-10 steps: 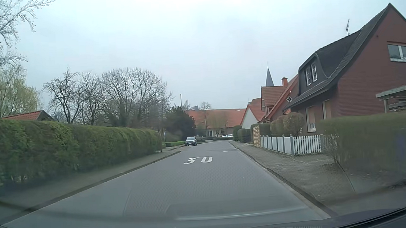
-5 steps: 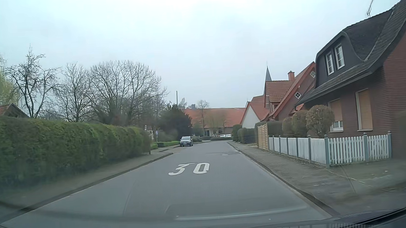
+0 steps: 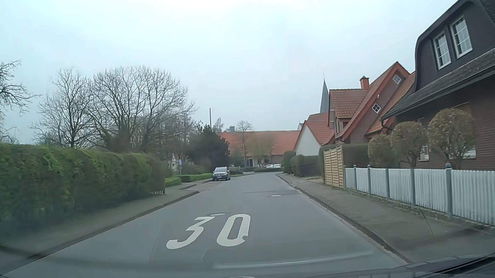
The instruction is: Follow the waypoints while adhering to traffic rules and regulations
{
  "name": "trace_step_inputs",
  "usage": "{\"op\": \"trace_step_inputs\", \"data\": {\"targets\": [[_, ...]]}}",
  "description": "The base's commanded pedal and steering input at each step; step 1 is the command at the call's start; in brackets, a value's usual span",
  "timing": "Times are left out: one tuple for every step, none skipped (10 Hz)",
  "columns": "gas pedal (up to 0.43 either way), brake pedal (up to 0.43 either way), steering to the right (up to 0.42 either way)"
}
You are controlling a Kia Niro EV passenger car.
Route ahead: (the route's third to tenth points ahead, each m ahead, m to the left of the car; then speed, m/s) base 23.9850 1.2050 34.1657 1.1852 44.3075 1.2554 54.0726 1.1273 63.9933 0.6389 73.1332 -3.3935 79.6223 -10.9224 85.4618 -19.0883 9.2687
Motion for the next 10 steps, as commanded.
{"op": "trace_step_inputs", "data": {"targets": [[0.118, 0.0, 0.003], [0.118, 0.0, 0.002], [0.118, 0.0, 0.0], [0.118, 0.0, 0.0], [0.118, 0.0, 0.0], [0.118, 0.0, 0.0], [0.118, 0.0, 0.0], [0.118, 0.0, 0.0], [0.118, 0.0, 0.0], [0.13, 0.0, 0.0]]}}
